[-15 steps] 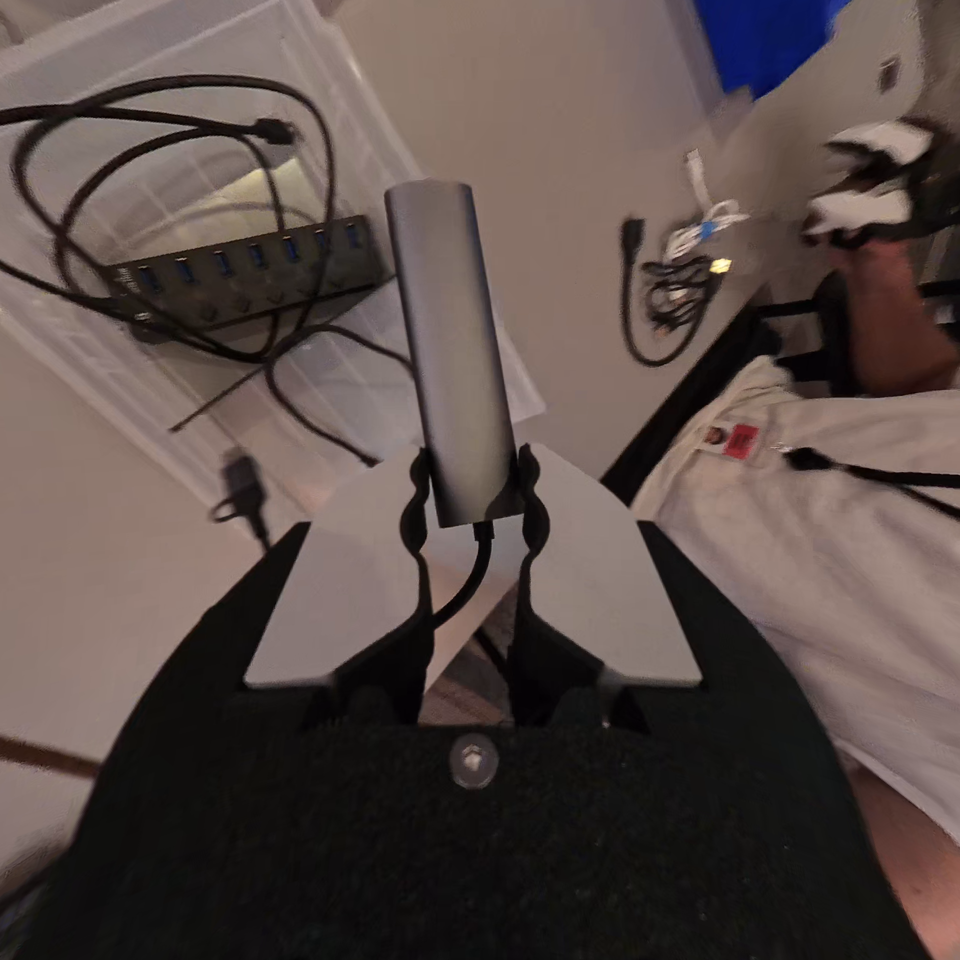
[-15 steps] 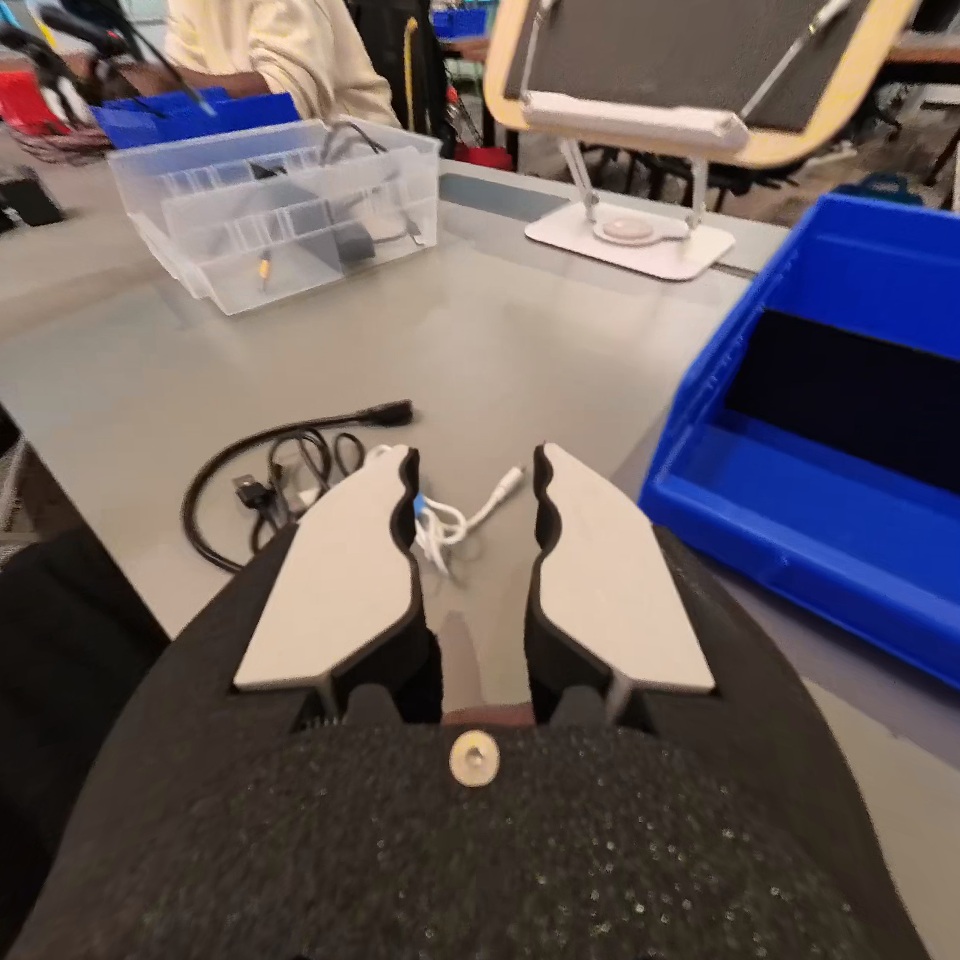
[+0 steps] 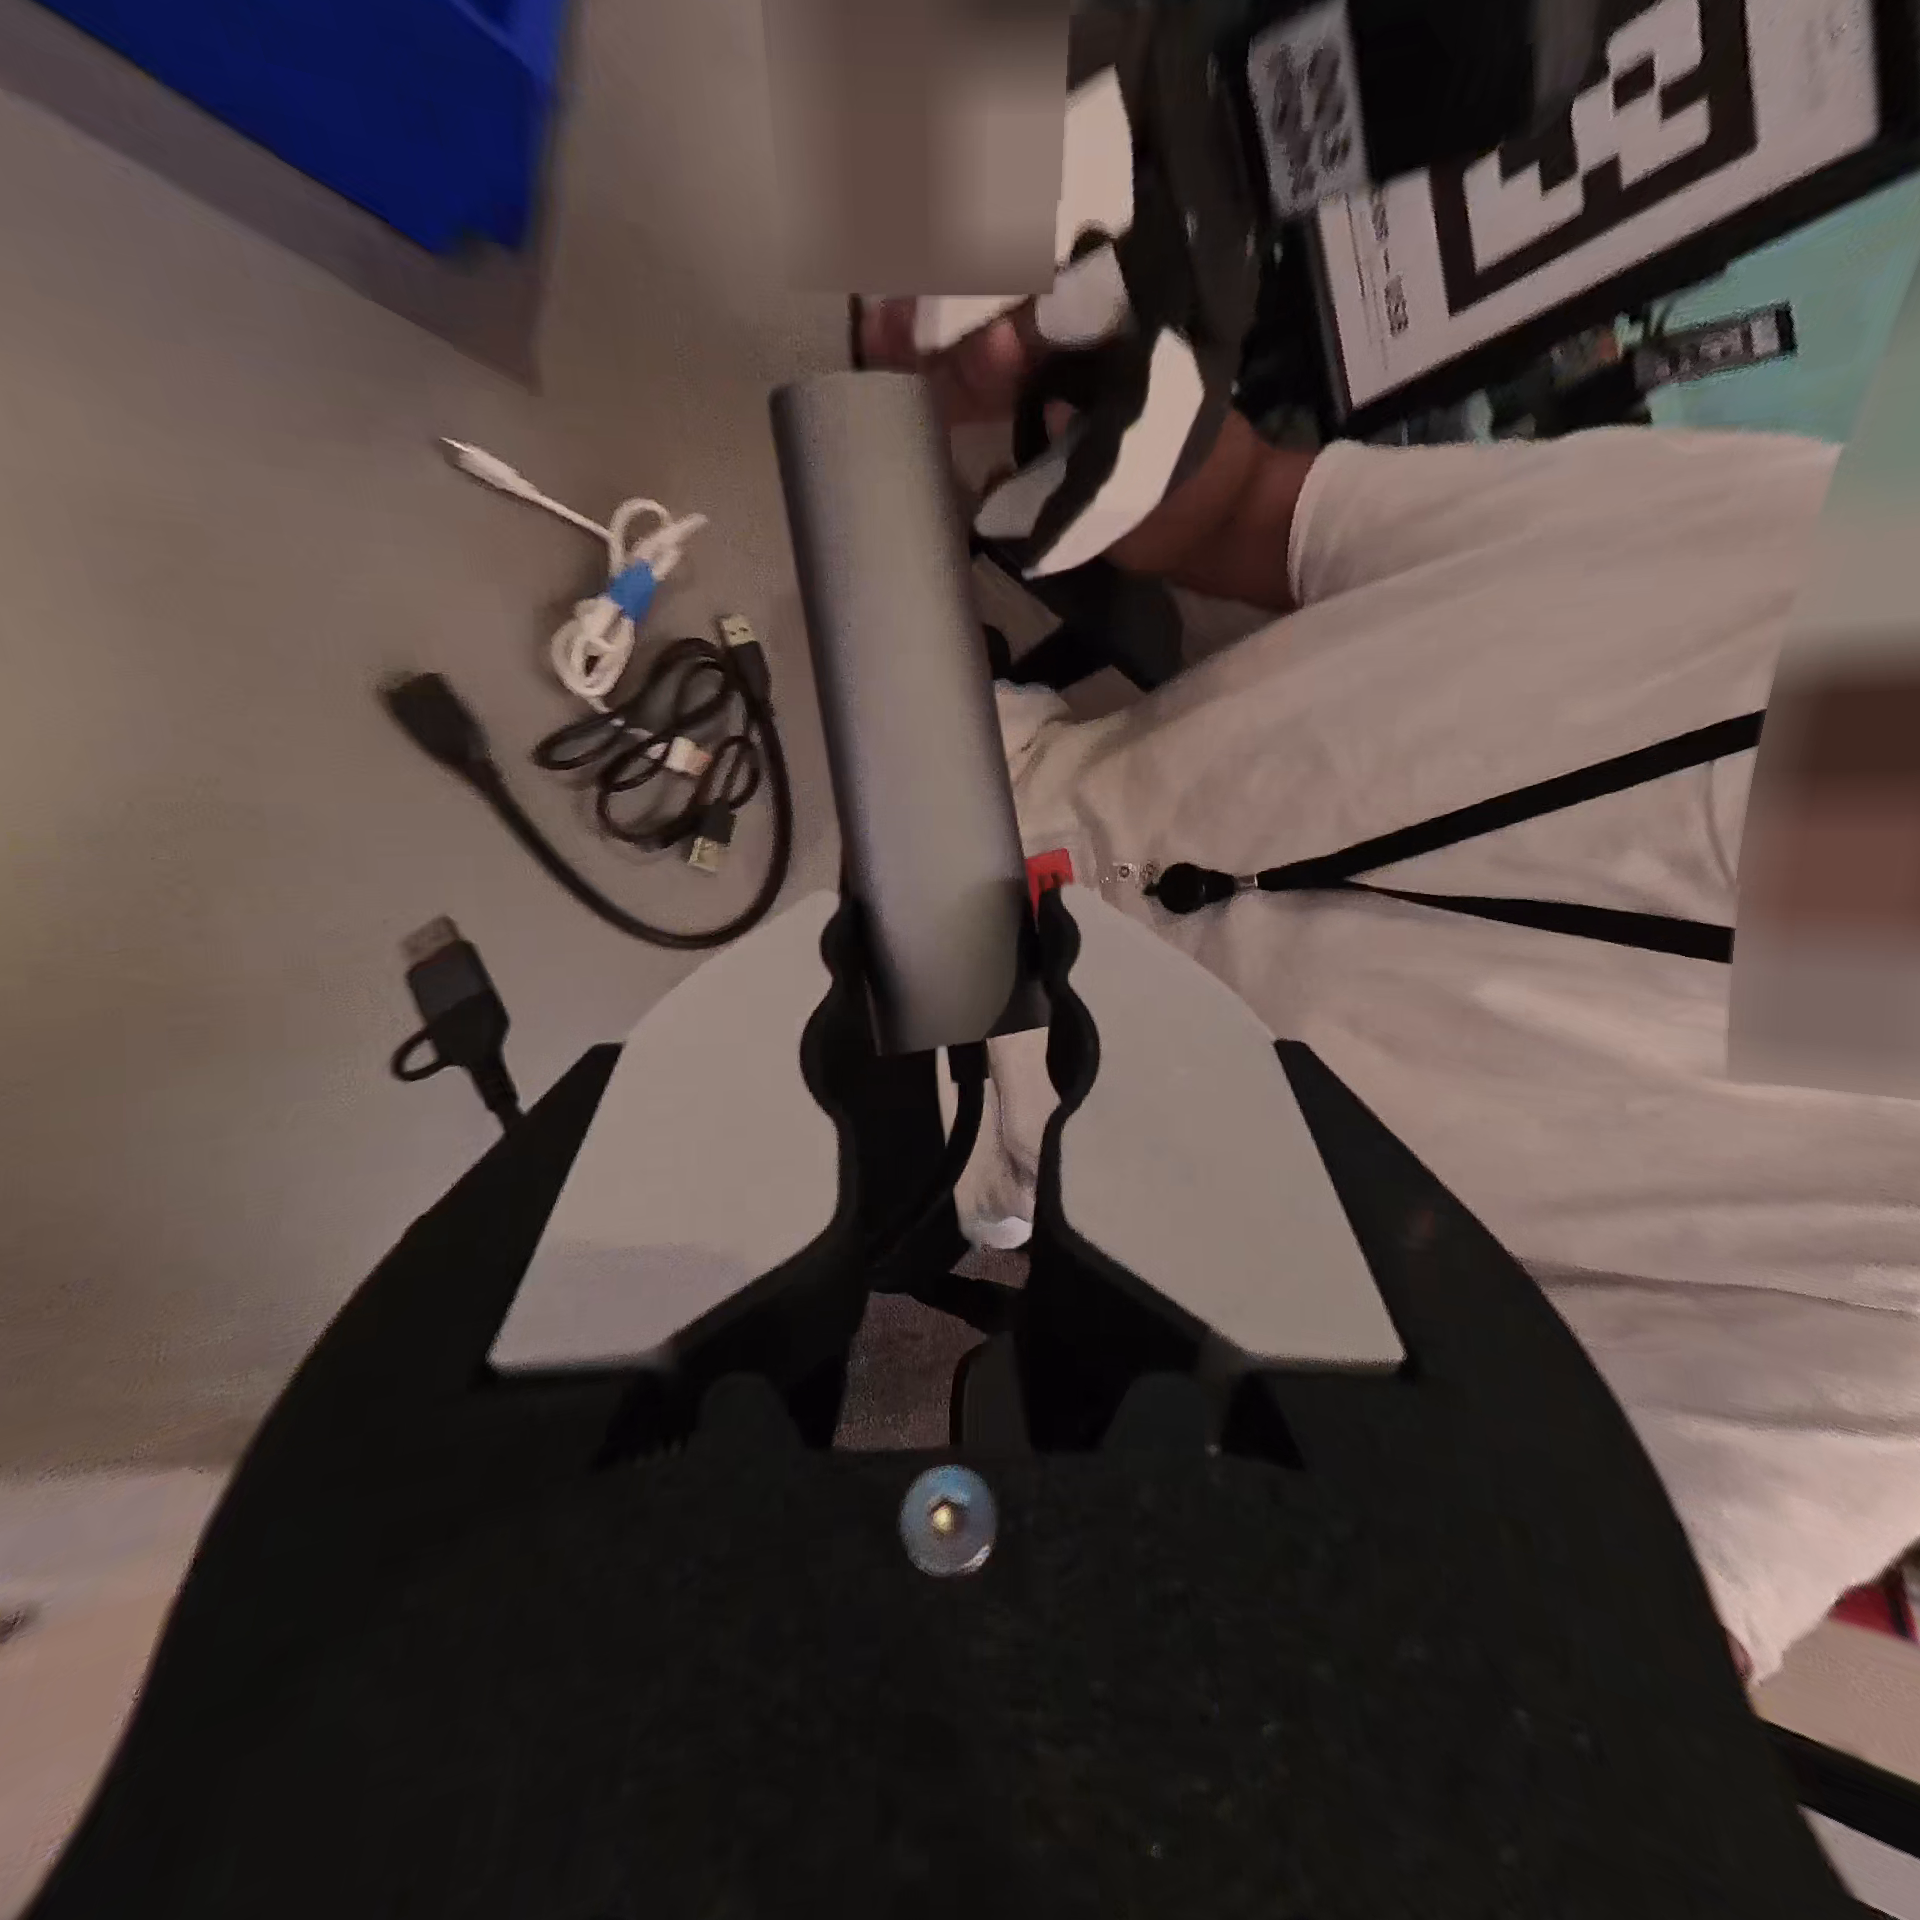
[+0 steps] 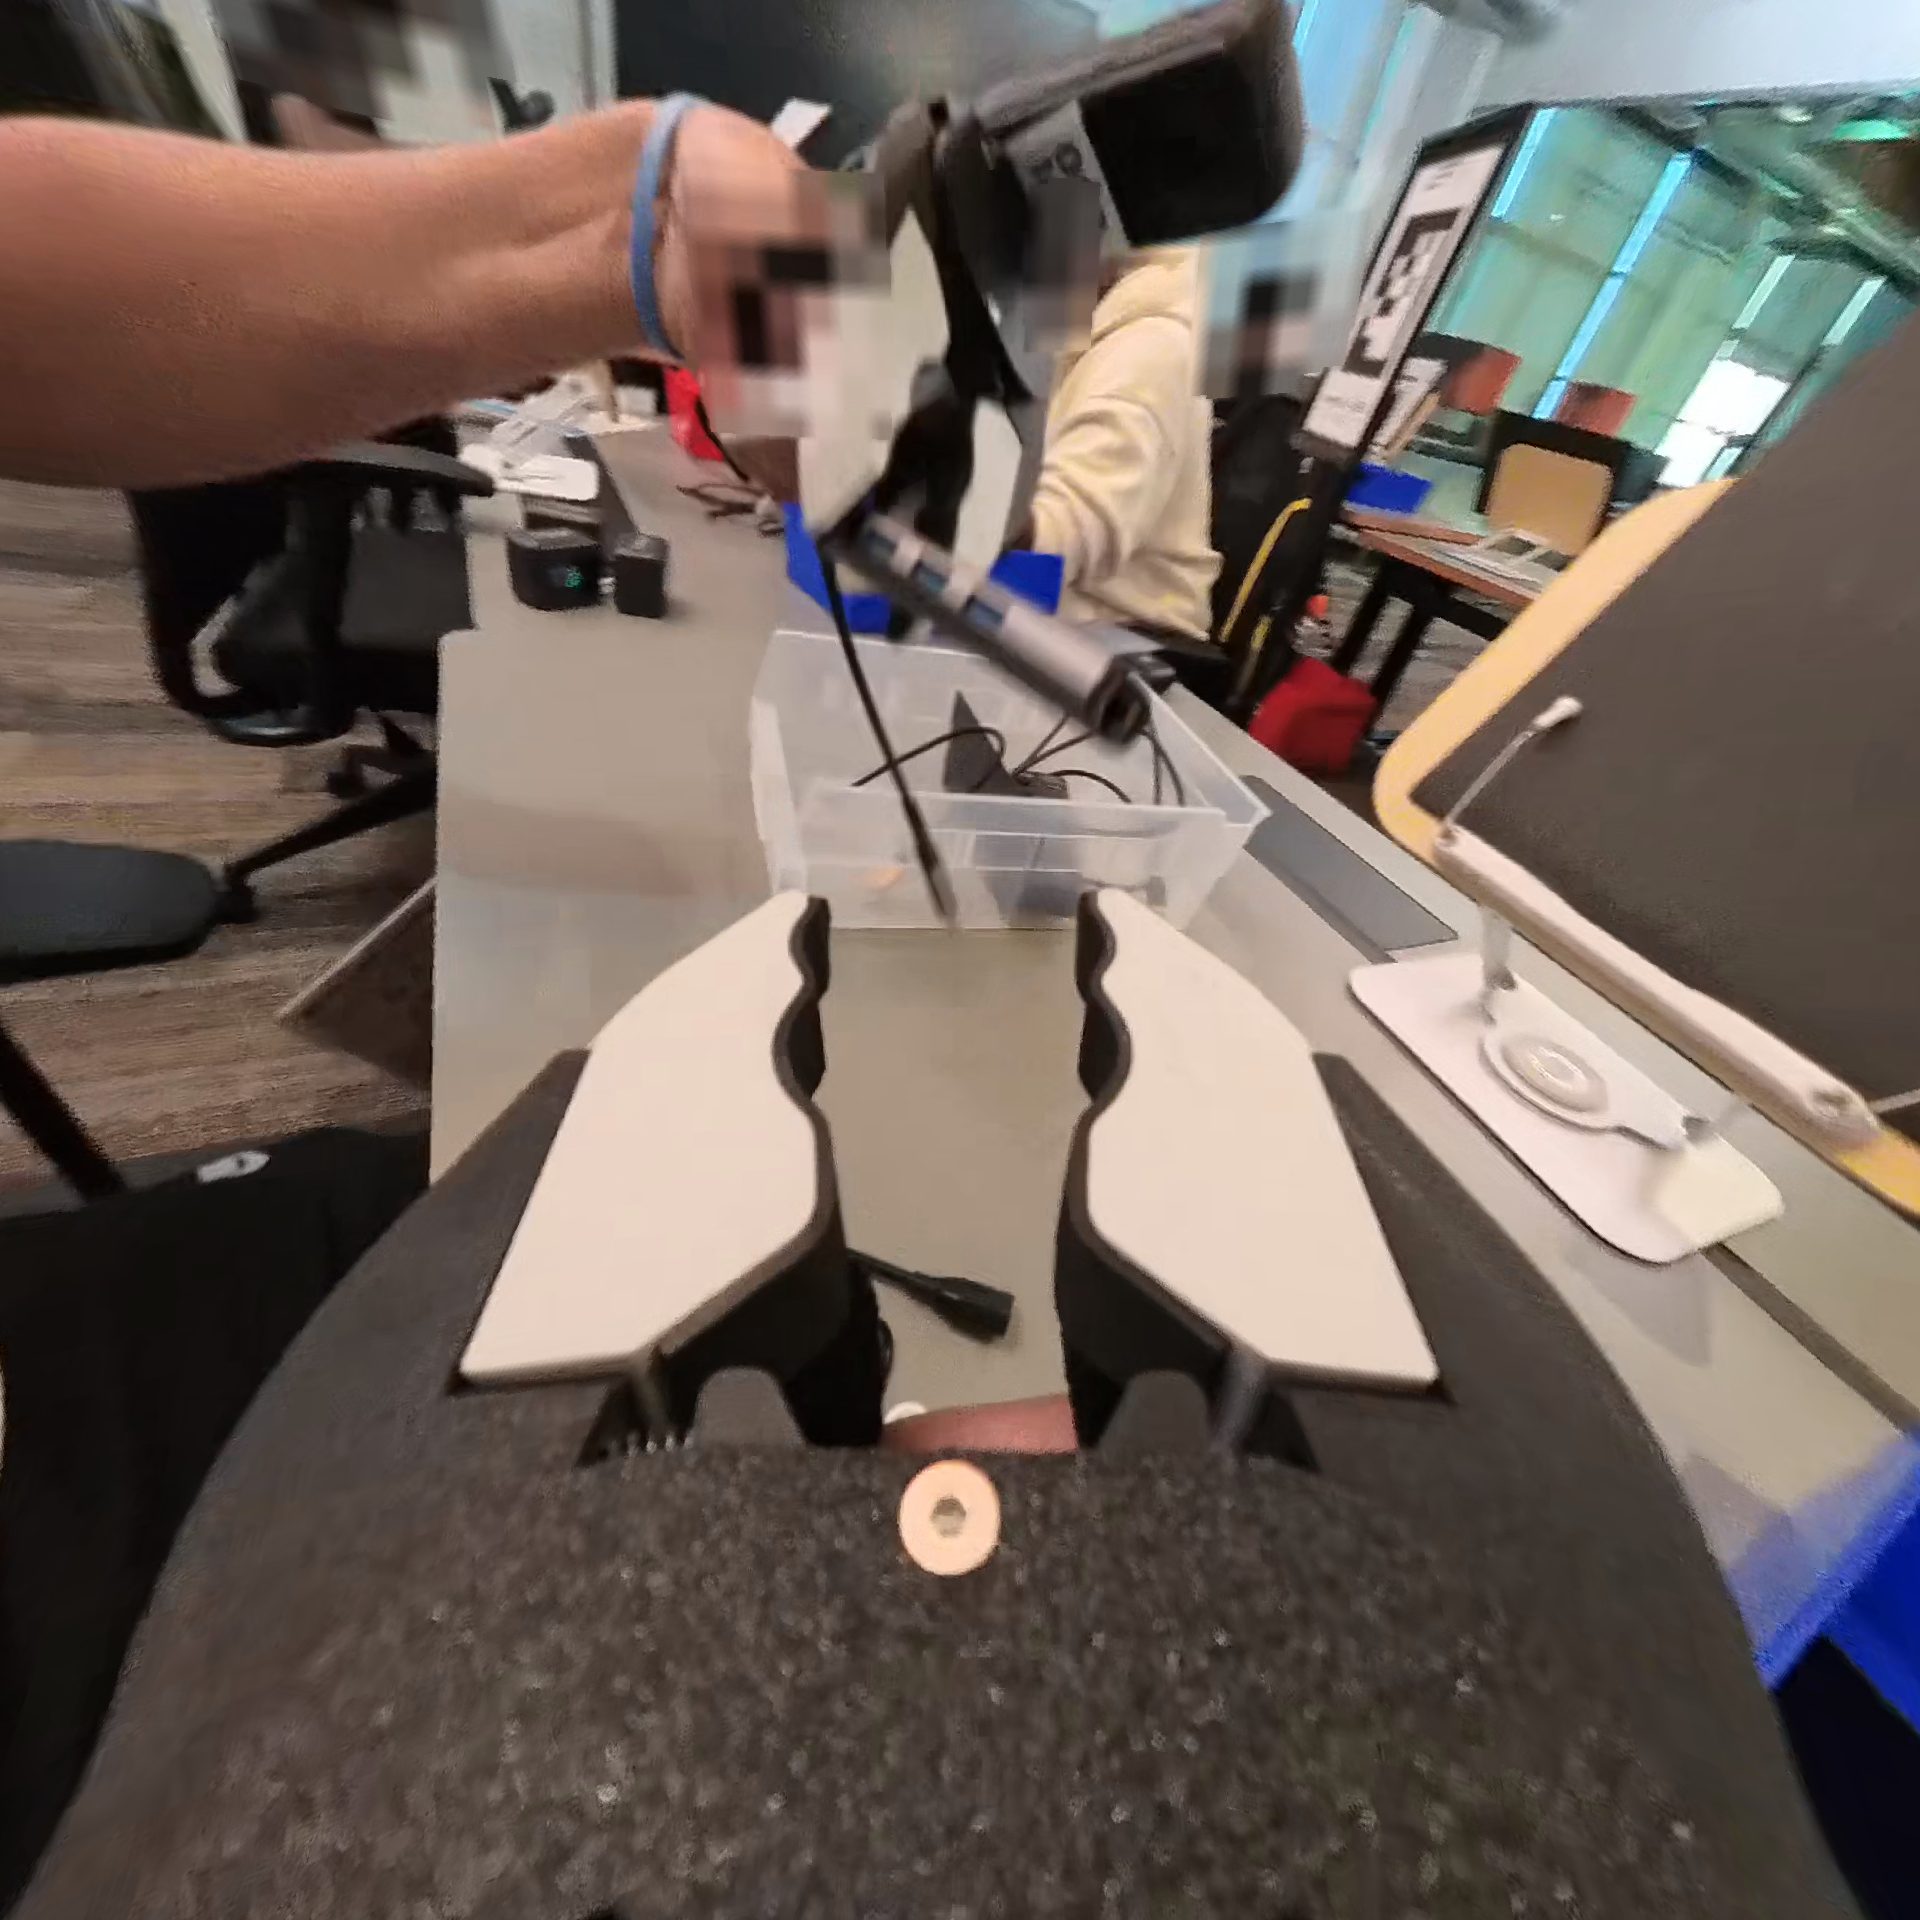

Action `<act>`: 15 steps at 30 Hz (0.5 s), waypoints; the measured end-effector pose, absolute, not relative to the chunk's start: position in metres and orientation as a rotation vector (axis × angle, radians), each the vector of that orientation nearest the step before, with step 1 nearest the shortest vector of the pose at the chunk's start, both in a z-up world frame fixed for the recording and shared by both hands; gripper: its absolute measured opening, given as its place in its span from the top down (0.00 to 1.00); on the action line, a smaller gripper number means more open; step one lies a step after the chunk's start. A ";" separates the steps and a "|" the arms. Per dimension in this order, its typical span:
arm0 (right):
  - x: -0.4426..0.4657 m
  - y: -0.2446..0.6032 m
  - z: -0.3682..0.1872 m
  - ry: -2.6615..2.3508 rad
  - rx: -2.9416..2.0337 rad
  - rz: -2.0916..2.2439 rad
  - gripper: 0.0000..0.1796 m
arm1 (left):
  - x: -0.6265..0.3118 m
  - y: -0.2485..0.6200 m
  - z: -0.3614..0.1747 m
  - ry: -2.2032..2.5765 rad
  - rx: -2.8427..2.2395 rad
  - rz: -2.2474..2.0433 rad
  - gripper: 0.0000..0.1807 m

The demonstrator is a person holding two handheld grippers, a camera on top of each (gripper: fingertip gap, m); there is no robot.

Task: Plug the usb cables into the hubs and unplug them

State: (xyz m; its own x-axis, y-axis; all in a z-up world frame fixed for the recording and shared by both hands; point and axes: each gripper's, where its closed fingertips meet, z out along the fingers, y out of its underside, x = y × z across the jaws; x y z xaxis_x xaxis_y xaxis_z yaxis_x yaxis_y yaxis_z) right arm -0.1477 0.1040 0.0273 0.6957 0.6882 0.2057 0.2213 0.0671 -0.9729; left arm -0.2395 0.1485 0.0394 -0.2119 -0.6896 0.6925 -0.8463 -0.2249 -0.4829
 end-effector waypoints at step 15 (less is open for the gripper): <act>-0.160 0.081 -0.008 -1.211 -1.368 0.110 0.89 | -0.203 0.068 -0.006 -1.771 1.597 1.412 0.82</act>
State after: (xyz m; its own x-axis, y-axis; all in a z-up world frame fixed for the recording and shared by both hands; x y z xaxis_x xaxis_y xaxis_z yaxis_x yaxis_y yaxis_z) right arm -0.1601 0.0809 -0.0078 0.4450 0.6797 0.5831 0.5634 0.2937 -0.7722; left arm -0.2033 0.0683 -0.0055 -0.2902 -0.5272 0.7986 -0.8960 -0.1435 -0.4203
